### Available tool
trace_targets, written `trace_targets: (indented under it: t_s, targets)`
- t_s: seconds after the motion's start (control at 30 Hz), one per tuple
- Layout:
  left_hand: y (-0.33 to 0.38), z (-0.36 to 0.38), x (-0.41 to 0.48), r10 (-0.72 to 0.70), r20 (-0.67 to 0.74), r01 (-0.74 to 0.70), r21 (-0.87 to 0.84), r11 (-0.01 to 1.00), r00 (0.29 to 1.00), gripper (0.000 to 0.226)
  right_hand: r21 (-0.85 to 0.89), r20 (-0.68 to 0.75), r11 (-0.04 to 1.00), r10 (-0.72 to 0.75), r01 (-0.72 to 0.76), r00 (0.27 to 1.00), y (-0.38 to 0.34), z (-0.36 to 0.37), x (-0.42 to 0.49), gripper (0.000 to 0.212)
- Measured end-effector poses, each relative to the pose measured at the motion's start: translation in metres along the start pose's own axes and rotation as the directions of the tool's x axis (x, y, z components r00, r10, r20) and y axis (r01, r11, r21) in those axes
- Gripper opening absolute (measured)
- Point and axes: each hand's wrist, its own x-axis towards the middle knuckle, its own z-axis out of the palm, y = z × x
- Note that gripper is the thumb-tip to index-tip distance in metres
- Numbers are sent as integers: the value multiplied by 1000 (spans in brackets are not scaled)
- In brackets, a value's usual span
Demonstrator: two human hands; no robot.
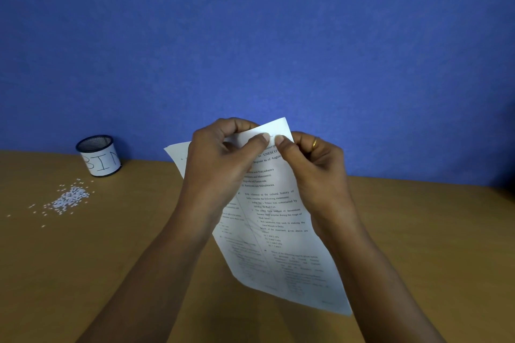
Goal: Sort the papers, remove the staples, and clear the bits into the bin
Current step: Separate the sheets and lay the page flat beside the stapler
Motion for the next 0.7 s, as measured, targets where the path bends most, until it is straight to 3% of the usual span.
trace_targets:
  t_s: [0.4, 0.7]
  targets:
    - [2, 2, -3, -3, -58, 2, -19, 1000, 998, 9, -34, 25, 999, 10, -9, 1000, 0, -1, -2, 18]
    - [2, -2, -4, -12, -11, 12, -44, 999, 1000, 3, -35, 22, 999, 11, -10, 1000, 0, -1, -2, 20]
